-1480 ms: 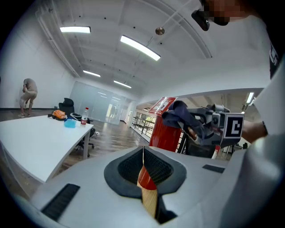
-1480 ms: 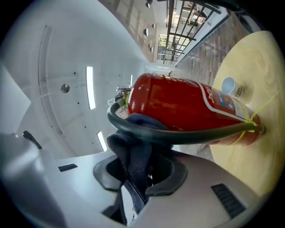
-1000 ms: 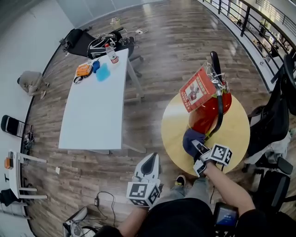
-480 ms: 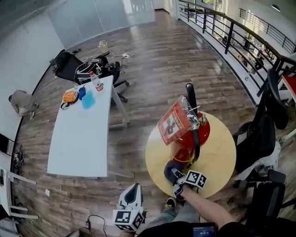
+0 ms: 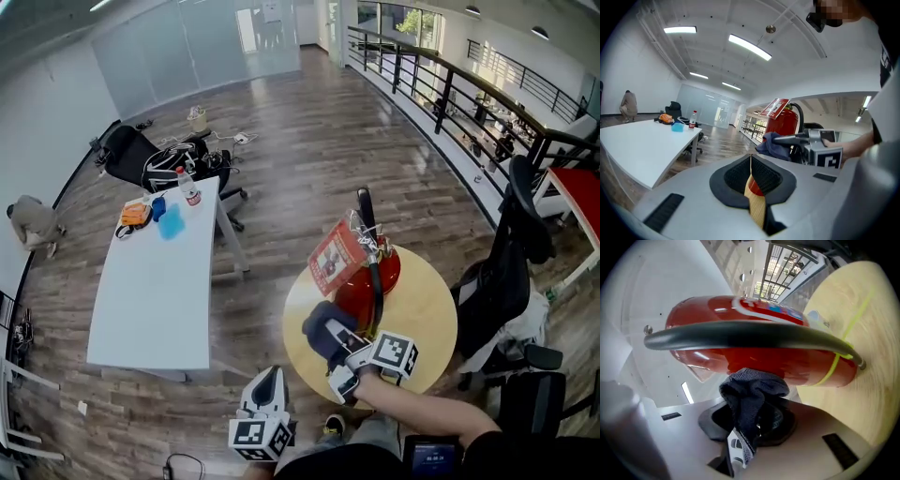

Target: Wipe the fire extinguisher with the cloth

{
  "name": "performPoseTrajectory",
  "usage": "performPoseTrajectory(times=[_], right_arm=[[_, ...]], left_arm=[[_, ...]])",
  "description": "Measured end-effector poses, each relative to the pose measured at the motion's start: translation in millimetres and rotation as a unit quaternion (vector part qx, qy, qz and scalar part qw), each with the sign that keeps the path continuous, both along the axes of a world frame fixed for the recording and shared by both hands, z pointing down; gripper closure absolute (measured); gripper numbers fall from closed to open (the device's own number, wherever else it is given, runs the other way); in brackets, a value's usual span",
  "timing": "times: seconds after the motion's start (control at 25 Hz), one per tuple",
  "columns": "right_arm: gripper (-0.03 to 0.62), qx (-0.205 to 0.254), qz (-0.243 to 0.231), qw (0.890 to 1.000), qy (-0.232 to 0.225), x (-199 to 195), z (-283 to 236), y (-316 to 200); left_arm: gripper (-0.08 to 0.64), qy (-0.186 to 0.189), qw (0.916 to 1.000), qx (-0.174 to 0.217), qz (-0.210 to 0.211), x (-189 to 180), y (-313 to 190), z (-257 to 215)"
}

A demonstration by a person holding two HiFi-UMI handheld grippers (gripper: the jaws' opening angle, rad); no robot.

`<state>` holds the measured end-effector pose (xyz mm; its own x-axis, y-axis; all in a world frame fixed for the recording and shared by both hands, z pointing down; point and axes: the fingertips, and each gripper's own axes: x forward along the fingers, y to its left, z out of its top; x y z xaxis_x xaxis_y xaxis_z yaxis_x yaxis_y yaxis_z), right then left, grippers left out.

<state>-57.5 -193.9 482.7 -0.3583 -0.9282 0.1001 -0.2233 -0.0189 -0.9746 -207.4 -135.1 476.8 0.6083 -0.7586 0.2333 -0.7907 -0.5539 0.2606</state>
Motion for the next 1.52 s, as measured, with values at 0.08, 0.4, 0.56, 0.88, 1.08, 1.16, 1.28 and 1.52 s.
performPoseTrajectory(times=[0.08,0.4,0.56,0.88,1.08,1.16,1.28,1.52], right_arm=[[0.495,0.025,0.008,1.0,0.003,-4,-37,-5],[0.495,0.082,-0.021,0.996,-0.043,3,-109,14],[0.495,0.101,-0.016,0.994,-0.046,21,-131,32],[0.495,0.103,-0.032,0.994,0.011,31,-102,36],[0.494,0.058,-0.058,0.996,0.042,27,-58,31],[0.495,0.055,-0.071,0.994,0.062,27,-39,31],[0.494,0.039,-0.077,0.993,0.082,34,-4,35],[0.495,-0.034,-0.077,0.992,0.091,50,84,41]], left_arm=[[0.535,0.005,0.9999,0.007,0.005,4,1,-5],[0.535,0.019,0.9992,0.028,0.021,7,3,-21],[0.535,0.024,0.9991,0.021,0.029,12,3,-17],[0.535,0.035,0.9971,0.034,0.058,34,6,-23],[0.535,0.039,0.9979,0.015,0.05,31,0,-13],[0.535,0.034,0.9983,0.007,0.048,30,1,-6],[0.535,0.023,0.9988,-0.004,0.043,30,5,2],[0.535,-0.002,0.9994,-0.016,0.032,30,3,9]])
